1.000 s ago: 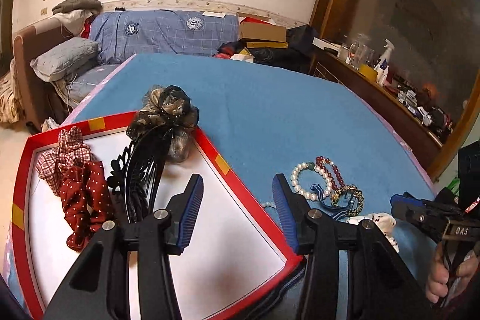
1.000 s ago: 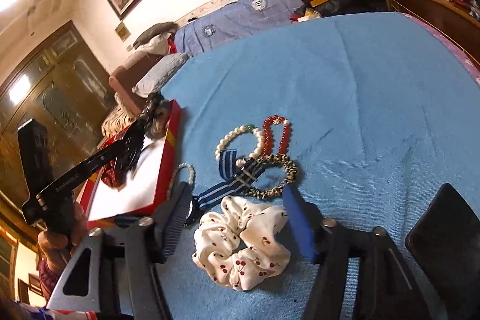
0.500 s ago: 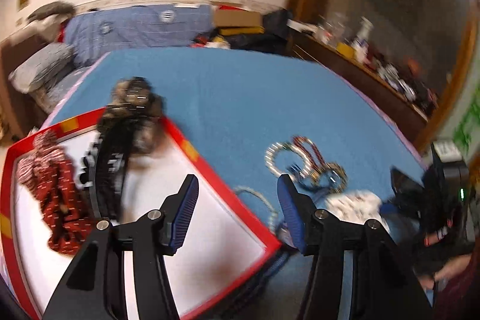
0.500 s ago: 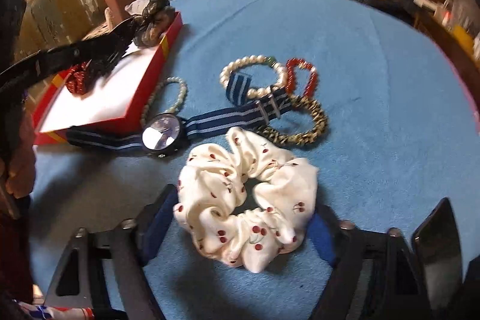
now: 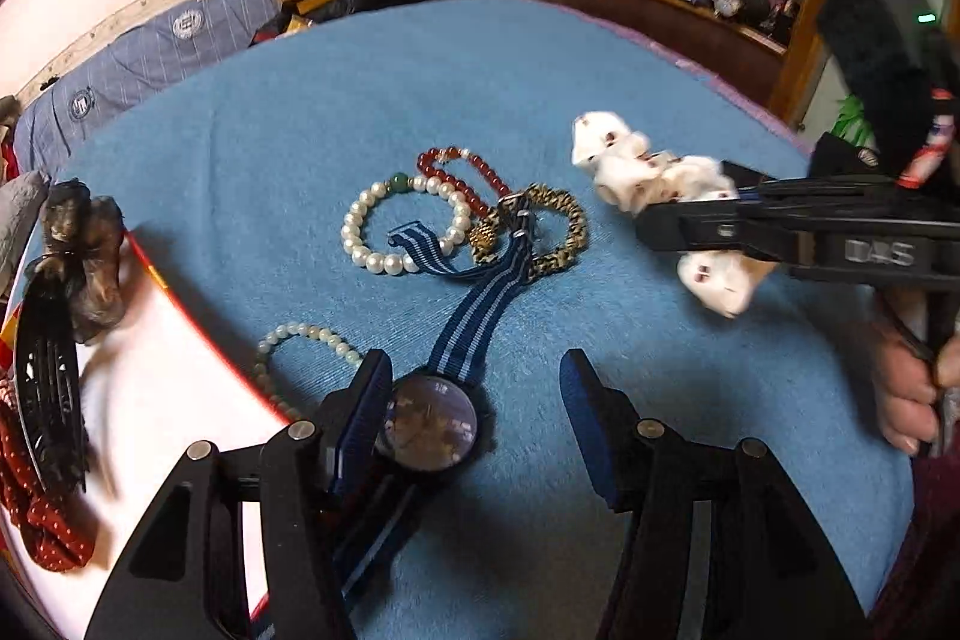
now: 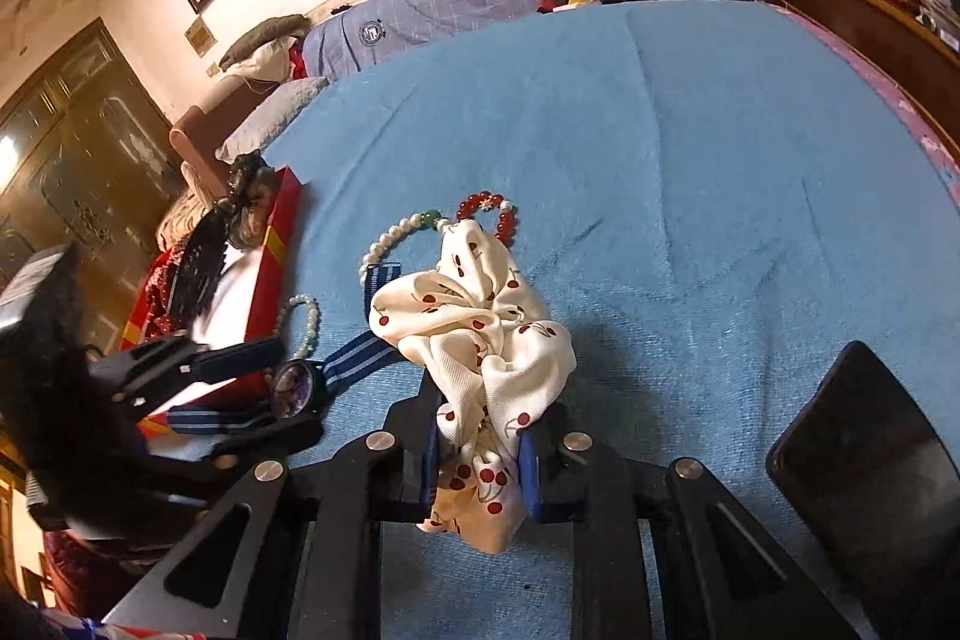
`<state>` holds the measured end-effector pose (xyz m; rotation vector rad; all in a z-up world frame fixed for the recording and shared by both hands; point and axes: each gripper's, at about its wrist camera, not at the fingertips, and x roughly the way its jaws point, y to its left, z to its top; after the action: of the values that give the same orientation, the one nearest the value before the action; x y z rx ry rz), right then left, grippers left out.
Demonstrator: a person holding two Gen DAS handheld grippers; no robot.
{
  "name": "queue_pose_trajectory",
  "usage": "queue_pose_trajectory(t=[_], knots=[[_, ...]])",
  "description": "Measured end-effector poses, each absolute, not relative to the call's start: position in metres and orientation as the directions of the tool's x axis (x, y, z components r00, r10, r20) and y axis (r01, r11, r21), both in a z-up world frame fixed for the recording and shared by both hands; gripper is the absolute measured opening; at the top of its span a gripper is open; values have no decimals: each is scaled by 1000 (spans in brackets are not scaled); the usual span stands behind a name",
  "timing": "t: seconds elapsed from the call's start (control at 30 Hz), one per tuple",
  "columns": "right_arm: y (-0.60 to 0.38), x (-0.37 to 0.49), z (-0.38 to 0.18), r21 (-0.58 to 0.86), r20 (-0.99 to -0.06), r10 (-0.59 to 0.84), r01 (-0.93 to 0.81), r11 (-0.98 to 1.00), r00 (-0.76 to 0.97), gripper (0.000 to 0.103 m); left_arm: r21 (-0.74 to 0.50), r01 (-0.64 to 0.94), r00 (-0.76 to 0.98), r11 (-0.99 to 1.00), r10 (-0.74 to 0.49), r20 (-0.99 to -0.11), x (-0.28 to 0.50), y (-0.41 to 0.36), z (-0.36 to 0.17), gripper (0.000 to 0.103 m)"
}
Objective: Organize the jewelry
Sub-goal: 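Grasp the navy-strap watch with the left tool while the right tool holds the white scrunchie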
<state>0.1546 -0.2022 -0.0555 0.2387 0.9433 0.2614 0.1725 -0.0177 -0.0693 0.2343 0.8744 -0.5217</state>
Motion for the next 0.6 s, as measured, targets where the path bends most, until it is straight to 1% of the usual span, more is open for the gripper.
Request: queue_pose_trajectory(t=[0.03, 0.17, 0.27, 0.3, 0.37, 0.43, 0.6], knots=[[-200, 154, -55, 317, -762, 328, -120, 941, 559, 22, 11, 509, 538, 861, -308, -785, 175, -20, -72, 57], [-200, 150, -51, 330, -751, 344, -130, 935, 564, 22, 42, 507, 536, 861, -277, -797, 173, -24, -77, 56], [-197, 155, -51, 337, -745, 350, -133, 932, 567, 22, 0, 538, 505, 843, -322, -801, 165, -24, -74, 58], [-197, 154, -50, 340, -743, 353, -134, 931, 569, 22, -30, 556, 480, 831, -350, -804, 163, -24, -73, 58], [-198, 155, -49, 347, -738, 356, -130, 929, 573, 22, -126, 608, 398, 784, -438, -806, 157, -26, -73, 57], [-201, 155, -49, 355, -734, 360, -127, 926, 575, 23, -119, 639, 389, 760, -454, -802, 148, -31, -71, 58], [-200, 158, -50, 355, -737, 356, -119, 927, 575, 23, -85, 621, 395, 779, -404, -825, 146, -34, -78, 59]])
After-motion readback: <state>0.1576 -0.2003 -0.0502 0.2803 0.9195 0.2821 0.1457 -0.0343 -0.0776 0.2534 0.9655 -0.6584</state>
